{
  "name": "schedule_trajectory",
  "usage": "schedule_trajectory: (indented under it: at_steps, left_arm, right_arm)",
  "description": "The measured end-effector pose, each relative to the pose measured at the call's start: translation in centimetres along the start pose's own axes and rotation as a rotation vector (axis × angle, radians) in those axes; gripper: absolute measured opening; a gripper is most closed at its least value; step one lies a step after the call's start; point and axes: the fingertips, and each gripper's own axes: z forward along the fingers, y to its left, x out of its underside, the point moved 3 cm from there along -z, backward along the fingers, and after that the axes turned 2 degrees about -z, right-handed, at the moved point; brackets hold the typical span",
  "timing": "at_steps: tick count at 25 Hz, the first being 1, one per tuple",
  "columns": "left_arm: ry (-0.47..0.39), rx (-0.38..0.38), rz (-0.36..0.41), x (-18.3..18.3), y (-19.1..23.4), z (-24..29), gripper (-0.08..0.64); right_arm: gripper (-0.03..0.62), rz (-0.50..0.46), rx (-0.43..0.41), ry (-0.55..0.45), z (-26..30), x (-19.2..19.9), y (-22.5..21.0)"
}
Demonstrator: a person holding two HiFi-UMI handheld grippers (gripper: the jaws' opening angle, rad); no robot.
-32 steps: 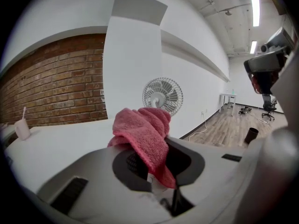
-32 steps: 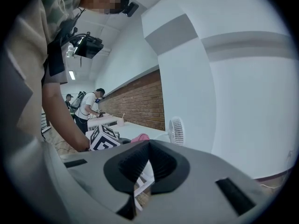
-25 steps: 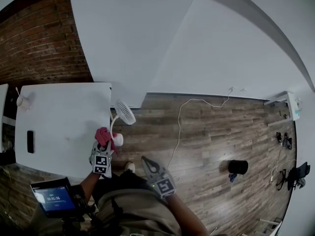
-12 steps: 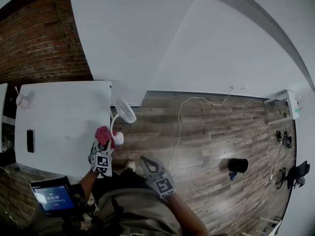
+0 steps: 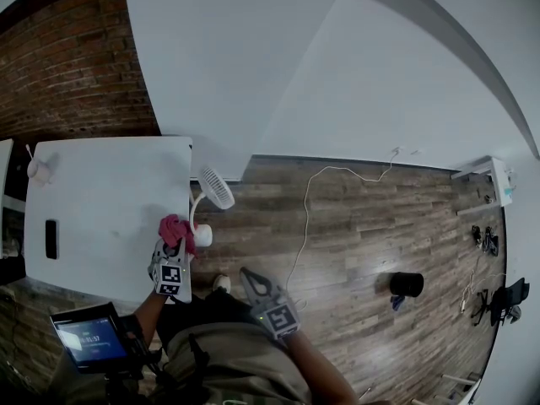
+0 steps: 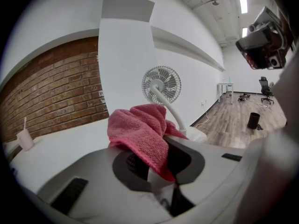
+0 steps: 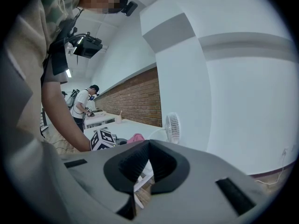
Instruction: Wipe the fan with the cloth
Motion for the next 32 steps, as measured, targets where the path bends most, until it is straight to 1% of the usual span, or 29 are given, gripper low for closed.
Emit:
schedule_trajectory:
  at_steps: [3,9,12,14,17,20,22,28,30,32]
  left_arm:
    - [0.024,-0.02,0.011,0.3,1.2,-0.6,0.075]
    - [0.062,-0.055,-0.02,1.5,2.5,-1.2,0.072]
    - [0.047,-0.062,-0.051,1.0,2.6,-1.8,0.072]
    - [0.013,-0.062,-0.065,0.0,2.3,-2.0,0.072]
    - [-0.04,-0.039,-0.063,-1.9,1.2,-1.9,0.072]
    - [-0.074,-0.009,-0.068,-3.1,-0.4,-1.4,0.072]
    - [-0.061,0.008,-0.069,-3.1,-1.3,-0.9,0.072]
    - [-0.011,0.034,-0.119,-1.6,-2.4,-0.1,0.072]
    - [-0.016,0.058,-0.11,-1.2,-2.6,0.1,0.072]
    - [-0.026,0.079,-0.083,-1.1,-2.6,0.1,0.072]
  right_arm:
    - [0.003,-0.004,-0.007,0.008,0.1,-0.2,0.3]
    - [0.003,0.004,-0.028,0.016,0.5,0.3,0.4]
    - [0.003,-0.005,-0.039,0.02,0.8,0.6,0.4]
    - [0.003,0.001,-0.044,0.022,1.1,0.6,0.3]
    - [0.003,-0.001,-0.053,0.02,1.5,0.6,0.3]
    - [0.003,-0.017,-0.064,0.022,1.8,0.5,0.5]
    - [0.003,-0.018,-0.063,0.025,1.9,0.4,0.6]
    - [0.003,-0.008,-0.046,0.027,1.1,0.5,0.6]
    - [0.003,-0.007,-0.041,0.032,0.8,0.7,0.3]
    - [0.003,-0.007,-0.037,0.039,0.7,0.6,0.2]
